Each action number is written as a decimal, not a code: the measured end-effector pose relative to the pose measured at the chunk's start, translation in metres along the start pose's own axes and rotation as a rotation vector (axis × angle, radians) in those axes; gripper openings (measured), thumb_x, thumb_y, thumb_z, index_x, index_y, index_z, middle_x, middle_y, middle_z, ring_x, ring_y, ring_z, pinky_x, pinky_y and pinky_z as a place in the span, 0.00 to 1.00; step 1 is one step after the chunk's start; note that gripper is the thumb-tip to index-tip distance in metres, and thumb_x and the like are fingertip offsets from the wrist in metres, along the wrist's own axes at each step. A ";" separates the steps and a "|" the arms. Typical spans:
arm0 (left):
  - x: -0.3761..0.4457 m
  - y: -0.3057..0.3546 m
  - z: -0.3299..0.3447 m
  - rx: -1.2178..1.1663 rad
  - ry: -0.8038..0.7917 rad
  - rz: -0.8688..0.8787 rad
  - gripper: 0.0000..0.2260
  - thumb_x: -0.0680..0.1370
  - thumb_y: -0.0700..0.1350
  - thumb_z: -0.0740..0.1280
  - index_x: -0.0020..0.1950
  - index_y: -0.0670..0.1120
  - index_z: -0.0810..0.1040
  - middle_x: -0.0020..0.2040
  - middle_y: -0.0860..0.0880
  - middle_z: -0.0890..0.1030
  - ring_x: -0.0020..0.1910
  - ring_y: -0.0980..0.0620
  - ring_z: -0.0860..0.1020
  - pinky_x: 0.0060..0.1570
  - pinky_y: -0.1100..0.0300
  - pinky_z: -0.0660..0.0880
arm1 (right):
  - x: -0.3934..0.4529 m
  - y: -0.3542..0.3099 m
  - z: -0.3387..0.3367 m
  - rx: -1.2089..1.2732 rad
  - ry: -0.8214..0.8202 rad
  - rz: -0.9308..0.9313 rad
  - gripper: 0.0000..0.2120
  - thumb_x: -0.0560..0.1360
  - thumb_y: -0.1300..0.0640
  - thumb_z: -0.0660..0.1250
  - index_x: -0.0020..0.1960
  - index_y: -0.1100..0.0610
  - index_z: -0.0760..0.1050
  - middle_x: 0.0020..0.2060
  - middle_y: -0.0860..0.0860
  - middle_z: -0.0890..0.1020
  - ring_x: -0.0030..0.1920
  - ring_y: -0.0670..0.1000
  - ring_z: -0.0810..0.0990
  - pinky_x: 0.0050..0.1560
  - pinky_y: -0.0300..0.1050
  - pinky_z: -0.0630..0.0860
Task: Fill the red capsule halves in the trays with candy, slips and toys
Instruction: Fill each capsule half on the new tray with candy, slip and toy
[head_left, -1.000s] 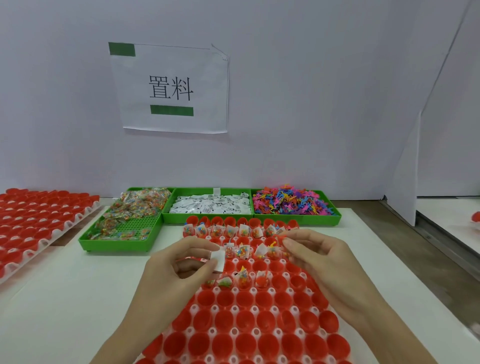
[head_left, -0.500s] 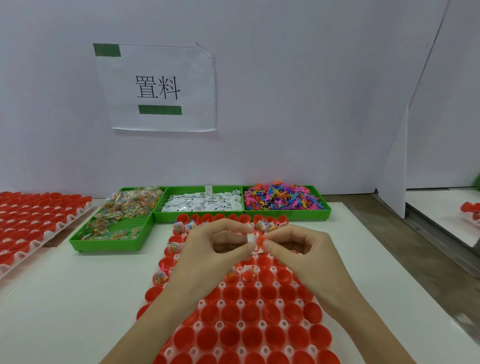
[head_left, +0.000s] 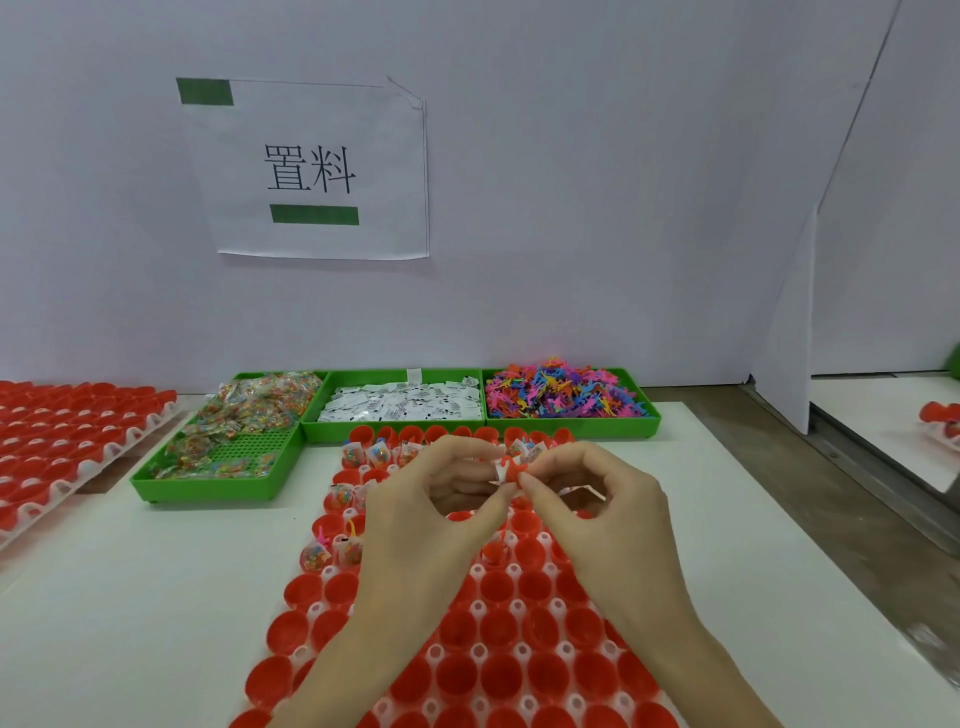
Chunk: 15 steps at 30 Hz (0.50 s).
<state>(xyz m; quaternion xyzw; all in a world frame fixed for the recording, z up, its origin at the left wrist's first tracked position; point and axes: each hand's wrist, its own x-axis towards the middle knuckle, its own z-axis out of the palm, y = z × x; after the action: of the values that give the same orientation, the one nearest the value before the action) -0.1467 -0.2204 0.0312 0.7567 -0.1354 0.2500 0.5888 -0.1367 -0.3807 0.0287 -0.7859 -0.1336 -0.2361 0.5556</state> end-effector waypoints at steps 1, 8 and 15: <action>-0.002 0.000 0.001 0.033 0.019 0.022 0.14 0.72 0.38 0.79 0.53 0.52 0.84 0.42 0.55 0.86 0.42 0.57 0.86 0.45 0.67 0.81 | -0.002 -0.001 0.002 -0.049 0.028 -0.038 0.09 0.73 0.59 0.77 0.44 0.45 0.82 0.41 0.42 0.85 0.45 0.45 0.84 0.44 0.33 0.79; -0.006 0.000 0.003 0.295 0.068 0.241 0.11 0.70 0.37 0.81 0.49 0.44 0.85 0.41 0.57 0.85 0.41 0.65 0.84 0.44 0.72 0.80 | -0.002 -0.001 -0.002 0.041 -0.064 0.035 0.06 0.77 0.56 0.73 0.47 0.45 0.86 0.41 0.41 0.86 0.46 0.43 0.85 0.47 0.36 0.80; -0.011 0.000 0.004 0.312 0.010 0.389 0.13 0.71 0.38 0.78 0.55 0.43 0.86 0.49 0.52 0.84 0.46 0.62 0.83 0.48 0.72 0.80 | 0.003 -0.004 -0.011 0.129 -0.149 0.066 0.07 0.70 0.49 0.79 0.43 0.50 0.84 0.39 0.47 0.86 0.42 0.47 0.86 0.44 0.39 0.82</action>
<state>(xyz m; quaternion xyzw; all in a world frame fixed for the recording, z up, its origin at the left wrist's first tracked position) -0.1547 -0.2250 0.0249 0.7969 -0.2355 0.3802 0.4061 -0.1381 -0.3897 0.0363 -0.7680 -0.1633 -0.1497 0.6010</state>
